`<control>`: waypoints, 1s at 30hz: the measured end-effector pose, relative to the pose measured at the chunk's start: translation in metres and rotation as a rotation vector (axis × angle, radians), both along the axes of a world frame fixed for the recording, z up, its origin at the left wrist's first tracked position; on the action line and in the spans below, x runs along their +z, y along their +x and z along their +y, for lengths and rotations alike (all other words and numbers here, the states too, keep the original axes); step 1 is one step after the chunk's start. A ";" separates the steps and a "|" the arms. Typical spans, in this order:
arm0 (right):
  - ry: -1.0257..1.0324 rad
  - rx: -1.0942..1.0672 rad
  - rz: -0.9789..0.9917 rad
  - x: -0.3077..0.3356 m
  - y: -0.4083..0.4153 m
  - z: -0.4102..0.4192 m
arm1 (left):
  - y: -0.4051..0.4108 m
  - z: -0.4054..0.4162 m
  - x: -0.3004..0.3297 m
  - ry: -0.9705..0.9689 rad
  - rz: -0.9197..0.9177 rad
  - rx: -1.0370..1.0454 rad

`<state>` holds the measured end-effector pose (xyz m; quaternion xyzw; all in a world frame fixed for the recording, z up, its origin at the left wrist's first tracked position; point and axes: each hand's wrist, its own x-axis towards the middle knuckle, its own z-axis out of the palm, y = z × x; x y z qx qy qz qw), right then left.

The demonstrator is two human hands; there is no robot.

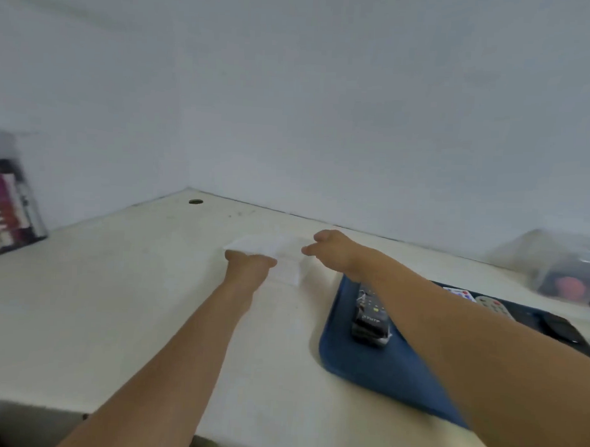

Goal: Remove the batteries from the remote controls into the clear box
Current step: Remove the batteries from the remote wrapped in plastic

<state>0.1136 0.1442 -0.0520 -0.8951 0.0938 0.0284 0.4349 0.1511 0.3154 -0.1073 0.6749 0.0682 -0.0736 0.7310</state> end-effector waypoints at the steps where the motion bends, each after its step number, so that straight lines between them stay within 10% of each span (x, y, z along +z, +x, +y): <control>1: 0.018 -0.008 -0.014 -0.003 0.000 0.000 | 0.005 -0.001 0.001 0.000 -0.015 0.003; 10: 0.261 -0.027 -0.163 -0.007 -0.022 -0.006 | 0.026 0.017 0.007 0.158 -0.173 -0.265; 15: 0.465 0.023 -0.112 -0.022 -0.024 0.000 | 0.009 0.006 0.005 -0.075 -0.231 -0.223; 21: -0.098 0.213 -0.192 -0.026 -0.036 -0.007 | 0.004 0.016 -0.001 -0.380 -0.135 -0.406; 30: -0.676 0.452 -0.146 -0.029 -0.055 0.000 | -0.010 0.013 -0.018 0.681 -0.755 -0.500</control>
